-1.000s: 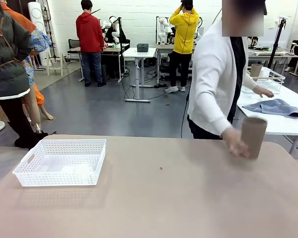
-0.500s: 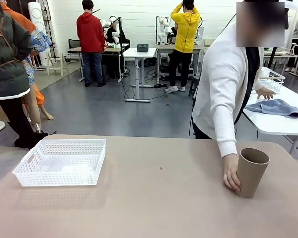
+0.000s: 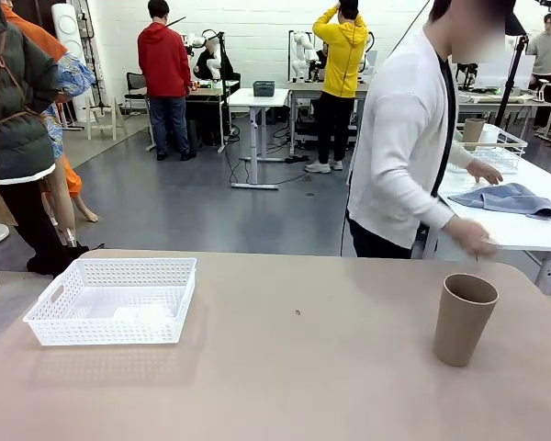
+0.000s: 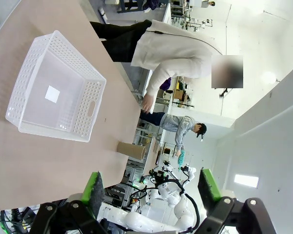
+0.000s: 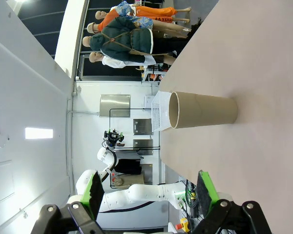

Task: Clean and organize the cups into the basket.
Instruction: Pick up the Organizing basket and move it to the center of the table, then pick up the Reusable plastic cup from the right side of the table and place it inside the Organizing basket.

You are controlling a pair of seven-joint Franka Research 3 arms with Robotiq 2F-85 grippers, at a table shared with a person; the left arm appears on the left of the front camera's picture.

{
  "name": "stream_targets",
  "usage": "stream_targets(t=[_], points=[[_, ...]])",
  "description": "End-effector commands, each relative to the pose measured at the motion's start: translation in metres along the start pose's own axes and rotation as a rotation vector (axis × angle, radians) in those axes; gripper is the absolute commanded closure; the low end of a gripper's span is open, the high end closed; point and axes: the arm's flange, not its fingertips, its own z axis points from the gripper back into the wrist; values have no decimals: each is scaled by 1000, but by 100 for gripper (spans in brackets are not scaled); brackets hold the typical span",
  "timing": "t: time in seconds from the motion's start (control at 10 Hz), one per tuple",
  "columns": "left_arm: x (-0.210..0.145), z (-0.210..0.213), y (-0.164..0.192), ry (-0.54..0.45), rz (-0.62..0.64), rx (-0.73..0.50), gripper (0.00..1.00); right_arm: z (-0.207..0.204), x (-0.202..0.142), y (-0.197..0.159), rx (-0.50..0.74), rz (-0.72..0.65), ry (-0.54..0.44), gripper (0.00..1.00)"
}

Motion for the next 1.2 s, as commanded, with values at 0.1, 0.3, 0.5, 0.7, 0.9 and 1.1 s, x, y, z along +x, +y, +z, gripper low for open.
stream_targets(t=[0.1,0.3,0.5,0.7,0.9,1.1], points=[[2,1,-3,-4,6,-8,0,1,1,0,-8,-3,-6,0],[2,1,-3,-4,6,-8,0,1,1,0,-8,-3,-6,0],[2,1,-3,-4,6,-8,0,1,1,0,-8,-3,-6,0],[1,-8,-14,10,-131,147,0,-14,2,13,-75,292,67,0],[6,-39,-54,61,-269,479,0,-62,8,27,-120,630,289,0],[-2,-72,-77,97,-371,769,0,-105,10,22,-159,767,407,0]])
